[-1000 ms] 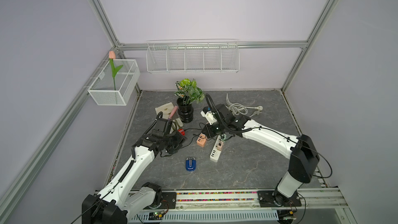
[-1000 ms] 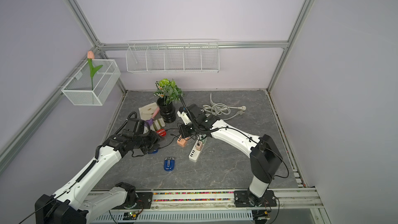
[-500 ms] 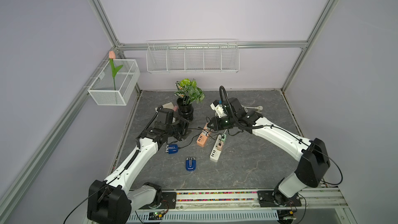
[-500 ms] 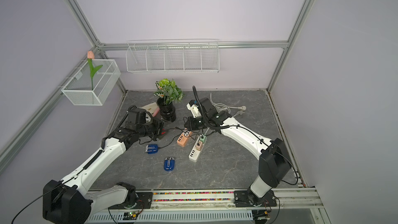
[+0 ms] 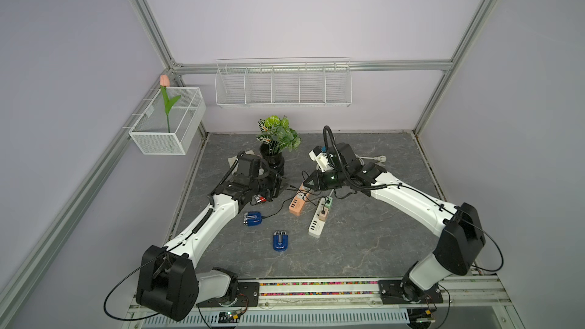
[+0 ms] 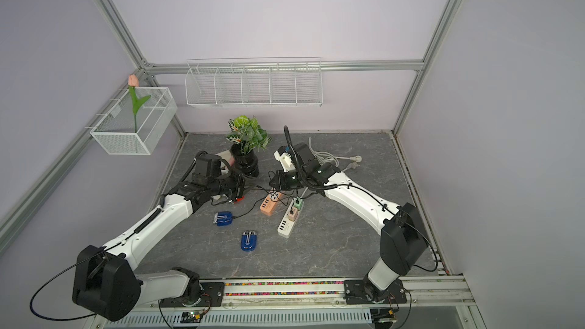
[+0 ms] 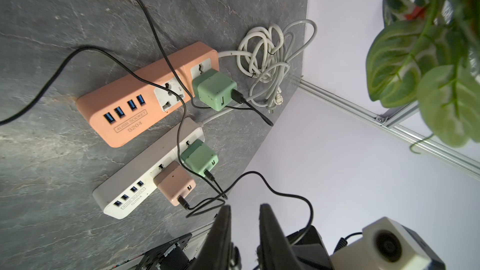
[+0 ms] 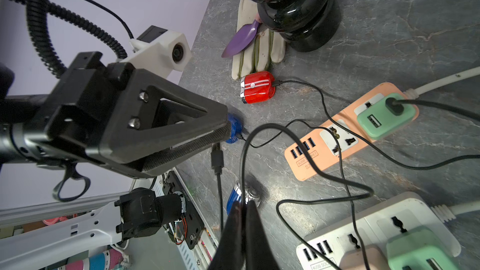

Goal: Charge the electric shaver
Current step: Pick up the charging cable from the center of the board.

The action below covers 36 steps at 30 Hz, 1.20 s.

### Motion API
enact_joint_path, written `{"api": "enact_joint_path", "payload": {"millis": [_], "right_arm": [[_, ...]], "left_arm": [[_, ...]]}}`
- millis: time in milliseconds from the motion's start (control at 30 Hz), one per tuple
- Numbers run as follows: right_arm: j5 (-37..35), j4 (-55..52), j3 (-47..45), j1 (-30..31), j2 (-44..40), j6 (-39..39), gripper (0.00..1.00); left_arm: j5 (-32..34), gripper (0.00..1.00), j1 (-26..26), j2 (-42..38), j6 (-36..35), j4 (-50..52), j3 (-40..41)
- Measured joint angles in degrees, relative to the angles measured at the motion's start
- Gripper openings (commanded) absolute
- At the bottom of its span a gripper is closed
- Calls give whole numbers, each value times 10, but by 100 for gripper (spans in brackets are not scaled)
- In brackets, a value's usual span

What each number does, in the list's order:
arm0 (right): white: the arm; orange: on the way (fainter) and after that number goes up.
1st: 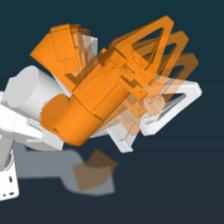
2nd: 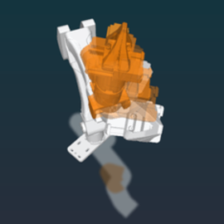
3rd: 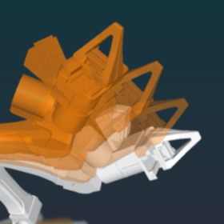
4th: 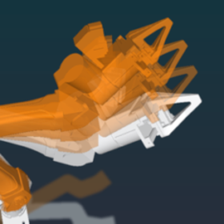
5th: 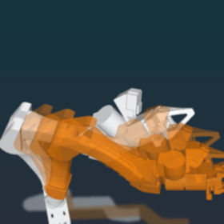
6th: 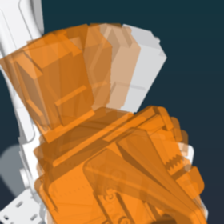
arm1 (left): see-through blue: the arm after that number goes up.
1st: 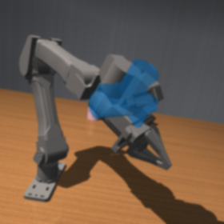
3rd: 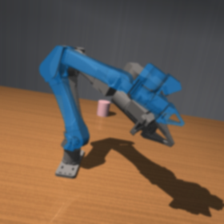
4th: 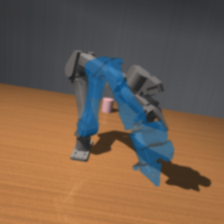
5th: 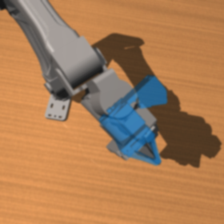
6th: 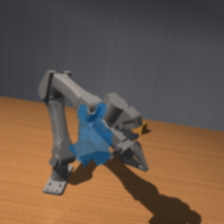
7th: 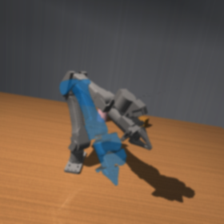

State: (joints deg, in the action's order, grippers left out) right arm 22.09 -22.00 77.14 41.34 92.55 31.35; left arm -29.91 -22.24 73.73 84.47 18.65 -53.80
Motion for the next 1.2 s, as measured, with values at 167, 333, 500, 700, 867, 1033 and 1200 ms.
{"api": "enact_joint_path", "payload": {"millis": [167,333,500,700,867,1033,1200], "right_arm": [[2,9,-7,-5,0,7,7],[3,15,-10,-10,0,17,7],[3,25,-14,-11,0,20,7],[3,28,-20,-11,-1,28,7],[3,34,-20,-12,-1,34,7],[4,41,-22,-12,-1,37,7],[5,45,-30,-15,-5,42,7]], "left_arm": [[-2,19,-2,7,0,-4,0],[-4,24,-4,12,0,4,0],[-4,24,-5,12,0,5,0],[-4,20,-10,24,2,4,-9],[-4,14,-13,25,9,-3,-10],[-4,7,-14,25,11,-7,-10],[-3,0,-14,25,13,-9,-10]]}}
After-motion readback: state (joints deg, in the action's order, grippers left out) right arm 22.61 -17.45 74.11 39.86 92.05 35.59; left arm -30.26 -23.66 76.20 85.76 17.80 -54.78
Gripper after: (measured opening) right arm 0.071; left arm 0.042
